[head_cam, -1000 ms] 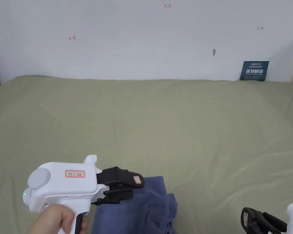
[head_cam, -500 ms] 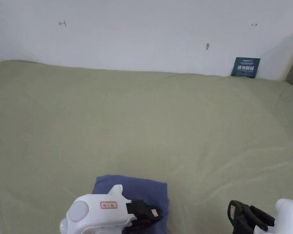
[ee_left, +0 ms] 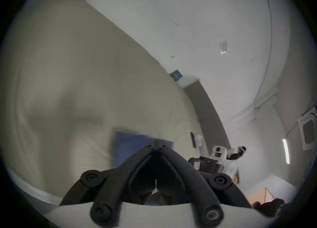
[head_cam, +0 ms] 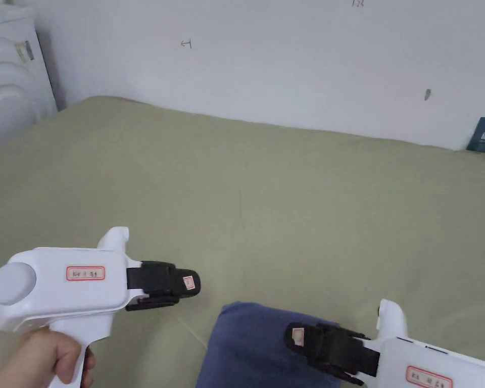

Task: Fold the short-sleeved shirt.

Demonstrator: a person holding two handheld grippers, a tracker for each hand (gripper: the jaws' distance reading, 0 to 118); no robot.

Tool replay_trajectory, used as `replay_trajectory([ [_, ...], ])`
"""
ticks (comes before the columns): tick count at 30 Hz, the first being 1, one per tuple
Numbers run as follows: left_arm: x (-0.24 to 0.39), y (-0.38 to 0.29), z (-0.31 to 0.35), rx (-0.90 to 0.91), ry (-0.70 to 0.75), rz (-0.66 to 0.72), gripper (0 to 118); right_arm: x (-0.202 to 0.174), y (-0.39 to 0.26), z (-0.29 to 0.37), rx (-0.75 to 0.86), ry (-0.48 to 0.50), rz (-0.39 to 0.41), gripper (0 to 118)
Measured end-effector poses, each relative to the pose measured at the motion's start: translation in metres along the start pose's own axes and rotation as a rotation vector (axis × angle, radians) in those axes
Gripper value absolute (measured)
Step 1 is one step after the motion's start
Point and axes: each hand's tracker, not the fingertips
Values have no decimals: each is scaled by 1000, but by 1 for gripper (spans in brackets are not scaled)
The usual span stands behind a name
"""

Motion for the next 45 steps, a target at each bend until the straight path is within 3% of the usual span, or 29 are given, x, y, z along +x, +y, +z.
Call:
replay_trajectory([
  [2, -24, -3, 6, -19, 18, 75, 0, 31, -1, -33, -96, 71, -91, 2],
  [5, -44, -16, -1, -60, 58, 133, 0, 70, -10, -57, -189, -15, -196, 1],
  [7, -56, -21, -5, -77, 54, 159, 0, 94, -17, -53, -195, -54, -219, 1],
  [10, -68, -28, -14, -107, -12, 211, 0, 113, -22, -32, -99, 50, -284, 1],
  [11, -71, -28, -17, -117, -23, 217, 0, 116, -21, -28, -90, 42, -296, 1],
  [14, -72, -29, -32, -137, -24, 234, 0, 122, -21, -8, -91, 18, -271, 1],
  [16, -71, -30, -43, -175, -84, 248, 4, 130, -25, -4, -70, 33, -344, 1],
  [17, -70, -31, -51, -191, -120, 255, 25, 129, -26, -4, -77, 28, -336, 1],
  [19, -72, -32, -63, -211, -114, 259, 78, 122, -26, -5, -76, 16, -289, 1],
  [20, -71, -34, -71, -232, -116, 256, 78, 125, -26, -7, -77, 14, -287, 1],
  [23, -86, -43, -93, -309, -150, 262, 96, 126, -26, -6, -78, 20, -297, 1],
  [25, -91, -49, -107, -354, -142, 299, 96, 125, -25, -7, -82, 13, -281, 1],
  [28, -94, -56, -125, -325, -286, 380, 96, 126, -25, -7, -79, 16, -279, 1],
  [31, -92, -58, -141, -316, -303, 448, 91, 124, -27, -7, -73, 14, -274, 1],
  [32, -90, -57, -144, -323, -282, 431, 73, 125, -27, -6, -72, 14, -273, 1],
  [33, -90, -56, -146, -351, -224, 409, 40, 124, -27, -6, -69, 13, -274, 1],
  [34, -90, -58, -147, -363, -134, 349, 22, 123, -27, -6, -65, 9, -276, 1],
  [35, -88, -61, -147, -356, -94, 323, 22, 121, -27, -6, -68, 0, -269, 1],
  [37, -94, -60, -146, -347, -216, 369, 22, 119, -27, -6, -67, -11, -247, 1],
  [39, -89, -56, -143, -368, -183, 334, 22, 114, -26, -7, -68, -29, -235, 1],
  [45, -92, -26, -115, -354, -266, 268, 22, 81, -20, -2, -7, -50, -115, 1],
])
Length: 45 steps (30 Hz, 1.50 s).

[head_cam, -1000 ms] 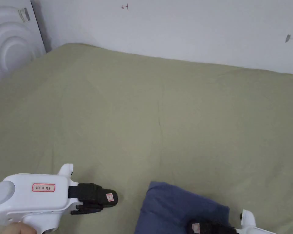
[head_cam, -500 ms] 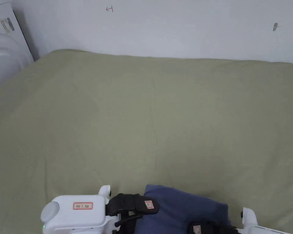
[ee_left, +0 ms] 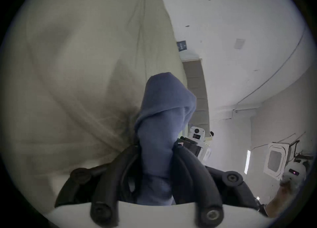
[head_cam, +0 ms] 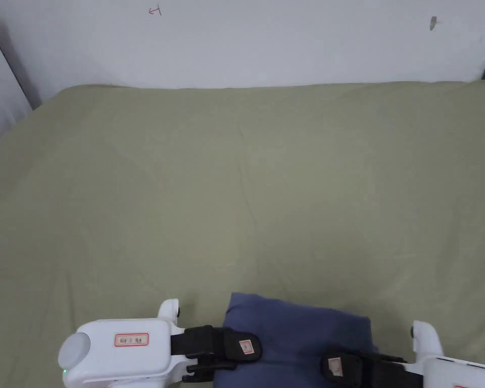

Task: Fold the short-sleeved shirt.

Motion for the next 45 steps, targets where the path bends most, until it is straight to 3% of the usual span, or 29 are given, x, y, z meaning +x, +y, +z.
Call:
replay_trajectory([
  [10, -7, 60, 243, 99, 282, -107, 22, -69, -5, -13, -9, -2, 163, 1],
  [16, -54, 71, 376, 271, 443, 34, 22, -88, -32, -41, -72, -13, 169, 1],
  [19, -91, 76, 392, 313, 471, 124, 22, -88, -40, -50, -114, -47, 155, 1],
  [22, -107, 86, 377, 246, 484, 99, 23, -91, -43, -55, -131, -88, 164, 1],
  [25, -99, 96, 380, 242, 492, 67, 49, -97, -41, -51, -133, -95, 166, 1],
  [26, -96, 94, 386, 240, 482, 61, 67, -100, -40, -50, -133, -96, 173, 1],
  [27, -81, 92, 395, 218, 563, 36, 82, -104, -38, -46, -135, -101, 186, 1],
  [28, -71, 90, 409, 217, 635, 5, 89, -110, -37, -41, -127, -116, 206, 1],
  [30, -44, 79, 441, 281, 770, 47, 90, -120, -36, -29, -116, -97, 235, 1],
  [33, 8, 51, 468, 552, 718, 73, 90, -132, -36, -8, -78, -60, 254, 1],
  [37, 122, 7, 407, 671, 840, -178, 90, -144, -35, 28, -3, -74, 335, 2],
  [40, 165, -2, 355, 652, 931, -353, 90, -157, -25, 59, 77, -248, 442, 2],
  [42, 191, -25, 287, 653, 988, -460, 81, -164, -14, 79, 141, -345, 508, 2],
  [43, 202, -37, 253, 643, 975, -522, 64, -156, -8, 93, 189, -375, 526, 2],
  [44, 209, -46, 223, 622, 946, -595, 25, -157, -2, 103, 228, -409, 543, 2],
  [45, 218, -58, 188, 602, 938, -692, 0, -160, 6, 114, 270, -466, 541, 2],
])
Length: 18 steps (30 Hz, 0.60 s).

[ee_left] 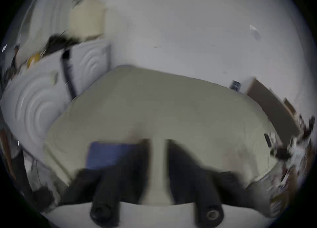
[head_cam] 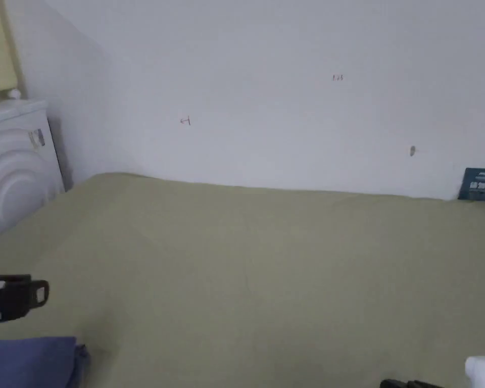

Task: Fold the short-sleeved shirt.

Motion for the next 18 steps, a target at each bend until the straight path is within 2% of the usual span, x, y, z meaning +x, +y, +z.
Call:
replay_trajectory([
  [1, 26, -5, -5, 38, -7, -10, 0, 5, 9, 7, 22, -56, -2, 2],
  [3, 75, -14, -5, 123, -106, -69, 0, 8, 23, 19, 77, -196, 57, 2],
  [5, 130, -15, 0, 191, -108, -98, 0, 4, 35, 34, 136, -339, 134, 2],
  [7, 173, -19, 3, 253, -34, -108, 0, -8, 39, 48, 237, -471, 169, 2],
  [9, 216, -24, 12, 322, -9, -103, 0, -17, 40, 59, 316, -544, 174, 2],
  [12, 244, -27, 14, 409, -18, -92, 0, -27, 42, 63, 402, -574, 181, 2],
  [18, 268, -17, 14, 401, 38, -131, 0, -40, 54, 54, 463, -637, 173, 2],
])
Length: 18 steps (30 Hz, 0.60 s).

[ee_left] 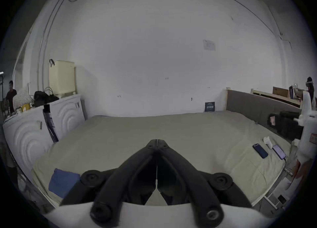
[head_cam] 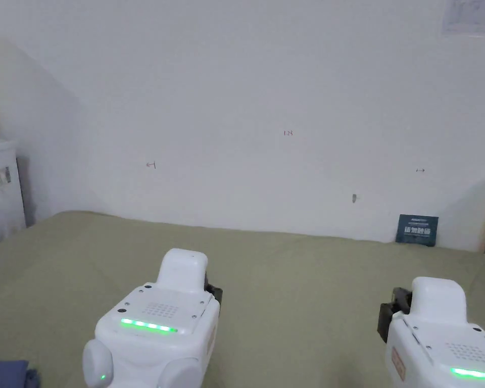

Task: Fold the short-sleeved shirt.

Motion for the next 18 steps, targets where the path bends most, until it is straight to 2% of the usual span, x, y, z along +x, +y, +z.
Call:
replay_trajectory([
  [4, -11, 4, 11, 39, 16, 54, 0, -8, 3, 2, -3, -15, 0, 2],
  [18, -28, 13, 16, 49, 80, 81, 0, -22, 13, 4, 7, -38, 46, 3],
])
